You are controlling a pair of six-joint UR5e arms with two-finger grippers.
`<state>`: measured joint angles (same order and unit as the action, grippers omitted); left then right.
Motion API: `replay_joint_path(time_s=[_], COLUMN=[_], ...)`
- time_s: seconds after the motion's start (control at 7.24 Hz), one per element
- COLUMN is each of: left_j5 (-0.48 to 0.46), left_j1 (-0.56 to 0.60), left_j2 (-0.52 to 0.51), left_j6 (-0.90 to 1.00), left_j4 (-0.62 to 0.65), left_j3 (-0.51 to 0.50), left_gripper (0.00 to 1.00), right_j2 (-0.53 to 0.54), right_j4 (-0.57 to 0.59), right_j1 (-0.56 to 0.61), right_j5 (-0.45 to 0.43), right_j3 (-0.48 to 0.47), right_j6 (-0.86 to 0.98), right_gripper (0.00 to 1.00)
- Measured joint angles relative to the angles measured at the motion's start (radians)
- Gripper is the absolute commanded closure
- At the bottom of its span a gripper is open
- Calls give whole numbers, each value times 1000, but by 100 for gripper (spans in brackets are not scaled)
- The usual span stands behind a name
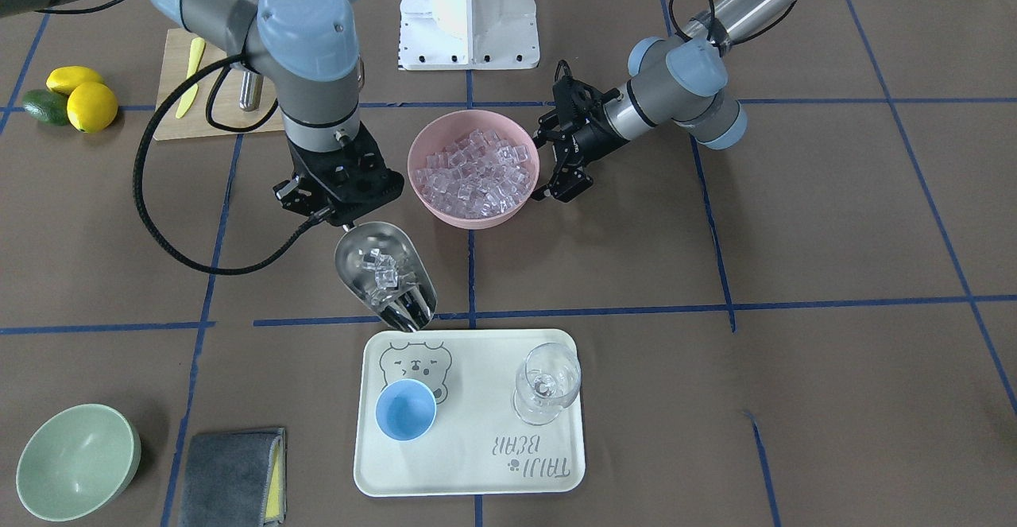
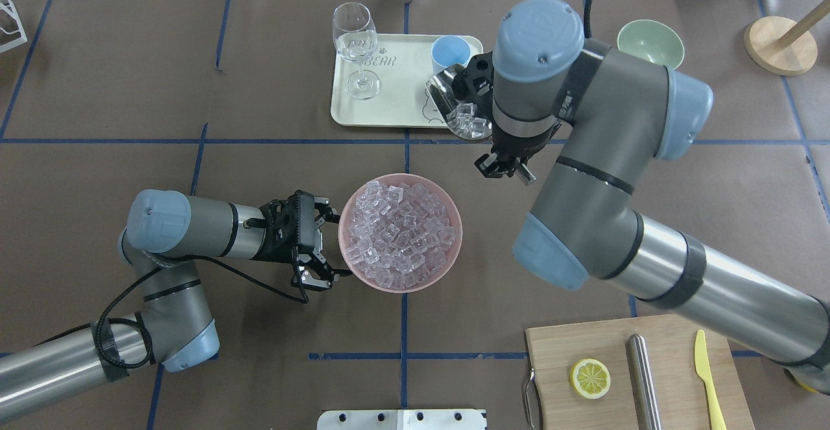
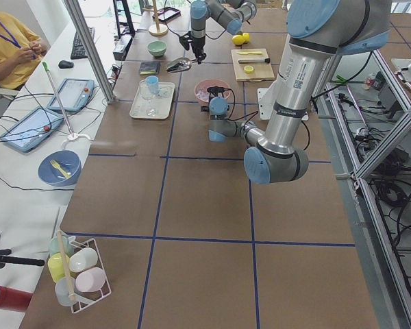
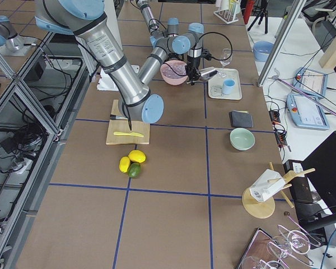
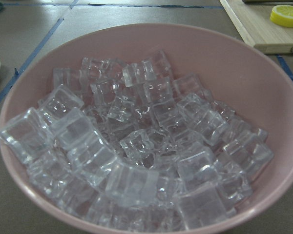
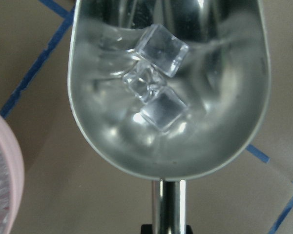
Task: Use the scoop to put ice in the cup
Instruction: 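Carry the ice-filled scoop to the light-blue cup with the right gripper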
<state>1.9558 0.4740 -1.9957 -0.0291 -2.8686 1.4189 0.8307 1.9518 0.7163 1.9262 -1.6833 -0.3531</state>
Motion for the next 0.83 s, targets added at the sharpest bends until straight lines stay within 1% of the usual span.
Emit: replay_joint_path(time_s=[0.28, 0.55, 0.83], left_j5=[-1, -1, -2], left_j1=[0, -1, -1], left_j2=[-2, -5, -7], left_j6=[0, 0, 1], left_j4=[0, 1, 1], left_j3=[0, -2, -10], left_gripper=[0, 0, 0], right_j2=[-29, -40, -94], right_j4=[2, 20, 138], right_j1=[66, 99, 115], right_j5=[27, 50, 54], right_j3=[110, 163, 194], right_j6=[122, 211, 303], right_gripper=[100, 100, 100])
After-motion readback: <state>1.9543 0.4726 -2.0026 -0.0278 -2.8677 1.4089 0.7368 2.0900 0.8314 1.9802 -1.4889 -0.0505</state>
